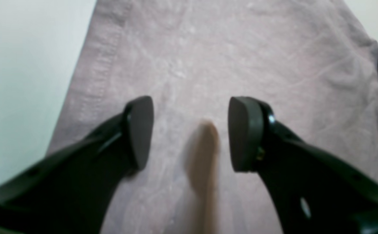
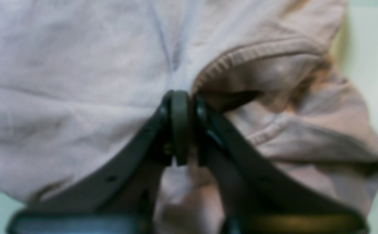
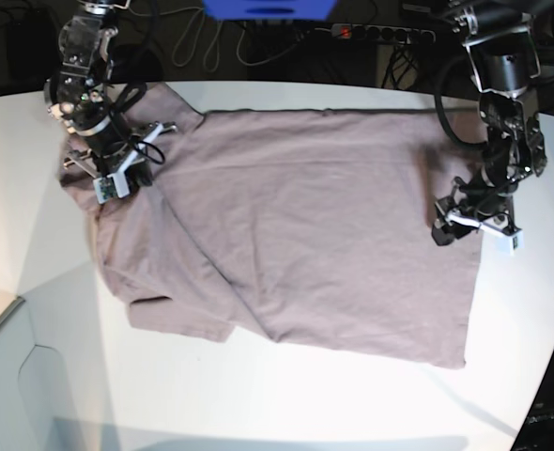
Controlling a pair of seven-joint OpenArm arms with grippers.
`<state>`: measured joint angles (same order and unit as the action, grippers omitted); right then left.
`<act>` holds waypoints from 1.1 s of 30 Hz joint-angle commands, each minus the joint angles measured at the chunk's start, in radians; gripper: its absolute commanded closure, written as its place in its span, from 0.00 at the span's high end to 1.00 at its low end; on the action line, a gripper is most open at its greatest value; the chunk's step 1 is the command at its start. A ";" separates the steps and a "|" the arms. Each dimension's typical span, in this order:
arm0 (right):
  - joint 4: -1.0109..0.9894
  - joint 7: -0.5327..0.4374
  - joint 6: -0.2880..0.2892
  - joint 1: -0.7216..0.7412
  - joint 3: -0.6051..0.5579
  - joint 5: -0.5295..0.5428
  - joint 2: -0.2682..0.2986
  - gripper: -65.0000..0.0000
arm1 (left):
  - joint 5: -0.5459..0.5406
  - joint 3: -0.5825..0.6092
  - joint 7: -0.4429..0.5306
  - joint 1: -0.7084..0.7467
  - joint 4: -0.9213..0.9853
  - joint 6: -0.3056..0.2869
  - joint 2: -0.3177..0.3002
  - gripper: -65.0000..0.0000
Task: Layout the t-shirt on the table in an organized manner, then fold the t-shirt properly
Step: 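Grasp the shirt's side with the right gripper and drag it outward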
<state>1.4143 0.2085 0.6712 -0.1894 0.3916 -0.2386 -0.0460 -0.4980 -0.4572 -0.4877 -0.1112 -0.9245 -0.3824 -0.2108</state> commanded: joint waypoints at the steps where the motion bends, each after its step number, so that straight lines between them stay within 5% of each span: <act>1: 0.023 -0.004 0.027 0.011 0.002 0.012 0.010 0.21 | 0.028 0.001 -0.042 0.005 0.002 0.023 -0.006 0.56; 8: 0.250 0.026 0.027 -0.017 0.094 0.045 0.010 0.48 | 0.028 -0.001 -0.041 0.006 0.003 0.023 -0.008 0.56; 12: 0.247 0.033 0.027 0.080 0.126 0.069 0.022 0.36 | 0.028 -0.001 -0.042 0.008 0.003 0.023 -0.008 0.56; 17: 0.084 0.144 0.023 0.296 0.135 0.063 0.047 0.00 | 0.028 0.001 -0.039 0.020 0.002 0.023 -0.008 0.56; 25: -0.428 0.187 0.022 0.609 0.135 0.064 0.148 0.00 | 0.029 0.002 -0.039 0.020 0.003 0.023 -0.008 0.56; 30: -0.754 0.072 0.012 0.726 0.135 0.064 0.217 0.00 | 0.029 0.002 -0.042 0.020 0.003 0.023 -0.008 0.56; 33: -0.893 -0.011 -0.067 0.749 0.134 0.064 0.243 0.00 | 0.029 0.002 -0.041 0.020 0.003 0.023 -0.008 0.56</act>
<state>0.5053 0.2092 0.6109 0.5323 0.5259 -0.1837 0.1864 -0.5014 -0.4561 -0.4706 -0.0978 -0.9245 -0.3889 -0.2134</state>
